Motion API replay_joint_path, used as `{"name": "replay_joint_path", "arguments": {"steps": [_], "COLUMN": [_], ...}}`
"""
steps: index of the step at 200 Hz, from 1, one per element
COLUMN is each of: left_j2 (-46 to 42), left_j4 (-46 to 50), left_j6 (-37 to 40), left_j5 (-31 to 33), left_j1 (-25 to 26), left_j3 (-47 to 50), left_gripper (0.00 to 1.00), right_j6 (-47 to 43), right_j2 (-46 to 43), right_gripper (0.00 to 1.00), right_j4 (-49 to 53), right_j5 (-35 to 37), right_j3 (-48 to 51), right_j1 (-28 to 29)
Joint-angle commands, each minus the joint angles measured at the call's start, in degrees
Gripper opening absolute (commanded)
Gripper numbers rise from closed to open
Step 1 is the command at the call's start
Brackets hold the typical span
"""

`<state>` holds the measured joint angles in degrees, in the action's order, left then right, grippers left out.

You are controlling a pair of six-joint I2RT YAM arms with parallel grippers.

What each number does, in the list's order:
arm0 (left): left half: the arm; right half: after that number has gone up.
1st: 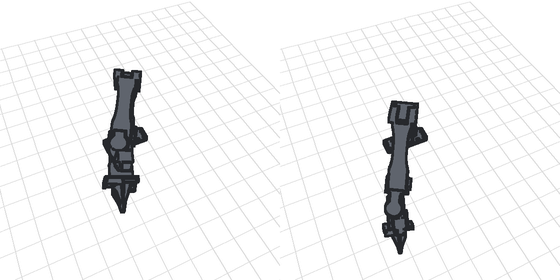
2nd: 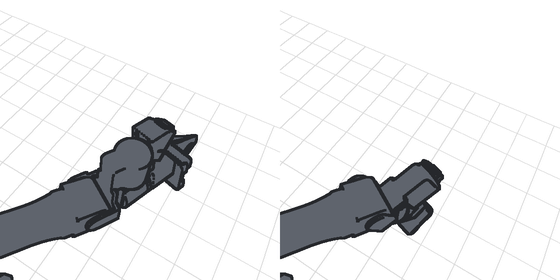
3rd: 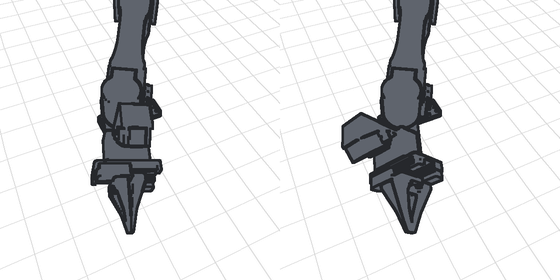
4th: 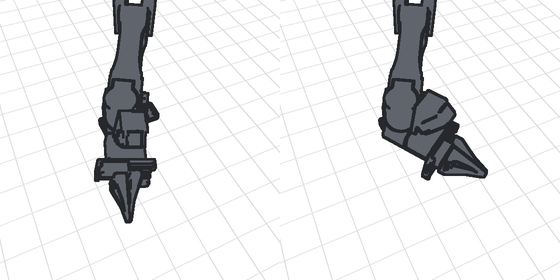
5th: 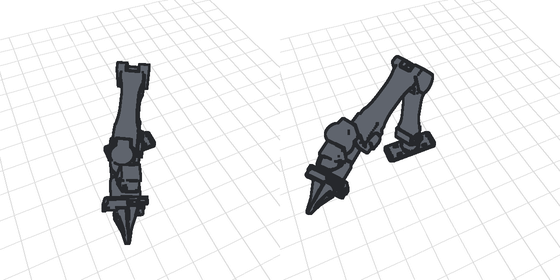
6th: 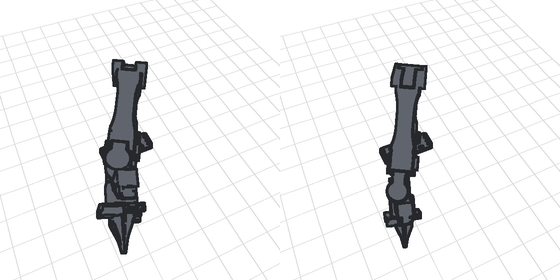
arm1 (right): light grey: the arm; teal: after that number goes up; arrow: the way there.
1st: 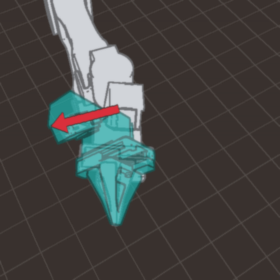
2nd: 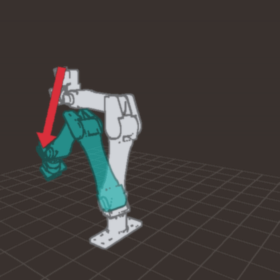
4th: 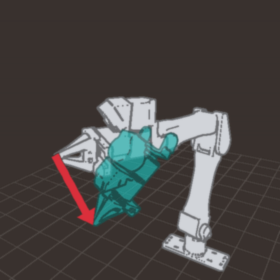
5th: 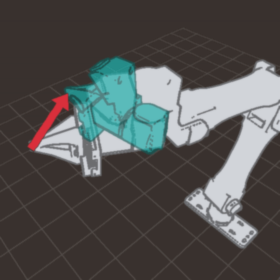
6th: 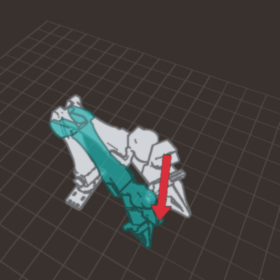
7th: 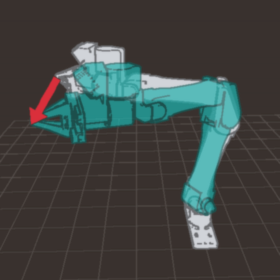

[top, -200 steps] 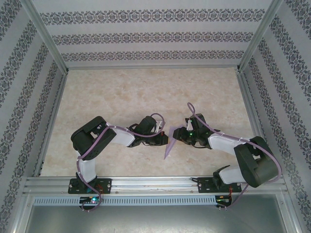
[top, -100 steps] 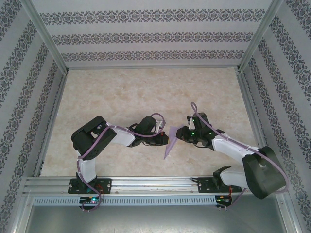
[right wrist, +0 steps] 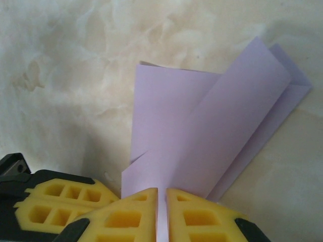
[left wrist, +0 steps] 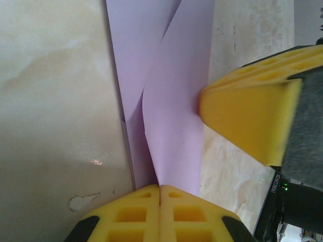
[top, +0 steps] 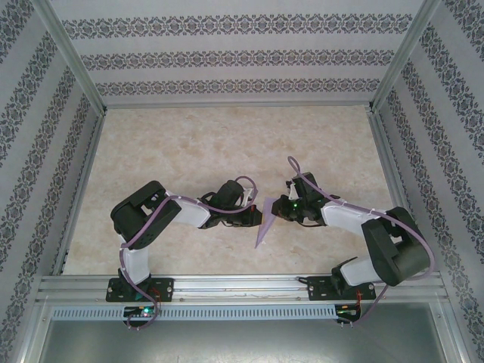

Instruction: Fold a paper plane with a square sheet of paper (fold left side to right side)

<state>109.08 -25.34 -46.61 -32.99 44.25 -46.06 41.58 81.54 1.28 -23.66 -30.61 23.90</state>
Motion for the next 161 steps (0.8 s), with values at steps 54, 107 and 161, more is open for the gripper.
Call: {"name": "replay_joint_path", "arguments": {"steps": [54, 107, 161], "left_j2": [6.3, 6.0, -0.1], "left_j4": [8.2, 7.9, 6.9], "left_j6": [3.1, 2.7, 2.2], "left_j5": [11.1, 11.3, 9.8], "left_j1": [-1.4, -1.4, -1.4], "left_j3": [1.3, 1.5, 2.3], "left_gripper": [0.01, 0.01, 0.11], "right_j6": [-1.8, -1.8, -2.5], "right_j2": [1.6, 2.6, 3.5], "right_gripper": [0.13, 0.09, 0.00], "right_j4": [-0.9, -1.5, -0.9], "right_j5": [2.4, 2.7, 2.8], "right_j3": [1.4, 4.0, 6.4], "right_j1": [0.4, -0.2, -1.5]}}
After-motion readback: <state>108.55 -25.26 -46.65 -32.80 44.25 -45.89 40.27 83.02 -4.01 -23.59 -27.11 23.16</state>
